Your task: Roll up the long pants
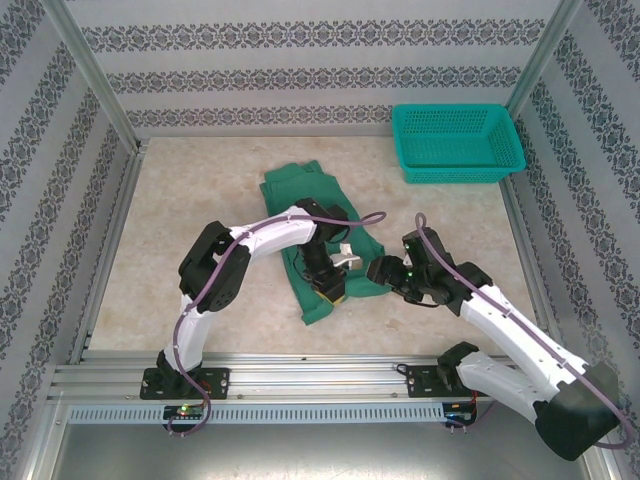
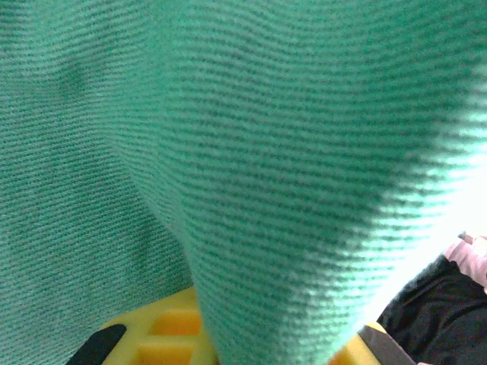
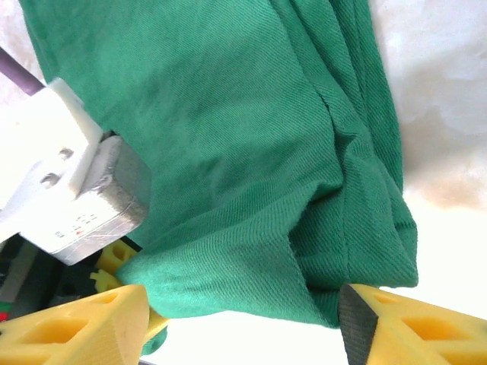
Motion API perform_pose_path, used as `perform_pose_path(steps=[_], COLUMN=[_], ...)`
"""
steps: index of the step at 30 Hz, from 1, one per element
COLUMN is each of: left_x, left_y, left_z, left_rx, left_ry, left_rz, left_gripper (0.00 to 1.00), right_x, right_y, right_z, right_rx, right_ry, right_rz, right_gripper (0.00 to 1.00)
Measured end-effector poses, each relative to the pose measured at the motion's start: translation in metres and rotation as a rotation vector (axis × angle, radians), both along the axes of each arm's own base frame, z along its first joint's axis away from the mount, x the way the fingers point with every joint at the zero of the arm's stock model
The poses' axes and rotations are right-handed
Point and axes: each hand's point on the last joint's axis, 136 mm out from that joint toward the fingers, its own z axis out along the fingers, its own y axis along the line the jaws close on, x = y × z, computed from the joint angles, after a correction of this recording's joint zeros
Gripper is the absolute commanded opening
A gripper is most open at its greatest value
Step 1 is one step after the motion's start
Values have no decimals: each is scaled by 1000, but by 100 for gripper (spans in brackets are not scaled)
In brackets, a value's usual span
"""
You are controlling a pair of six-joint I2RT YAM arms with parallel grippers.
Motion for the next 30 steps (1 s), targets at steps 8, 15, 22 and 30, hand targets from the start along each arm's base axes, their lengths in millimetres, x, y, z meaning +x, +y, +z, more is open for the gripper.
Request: perform_pose_path(steps=[8,15,22,30], left_x=[-6,0,-2,7], left_y=[-13,-30,-28,-8], left_z=[16,44,40,5], left_rx=[-87,-194,-193,-65], left_ry=[66,94,127,95], left_rz=[37,56,43,35], left_gripper=[16,19,20,25], right_x=[-10,-5,7,20], right_y=[-5,-1,7,16], right_z=[13,-2,-32,-60], right_rx=[15,-12,-68,-104], right_ry=[-35,12,82,123], right_rz=[-6,3,33,67], right_gripper=[0,0,0,0])
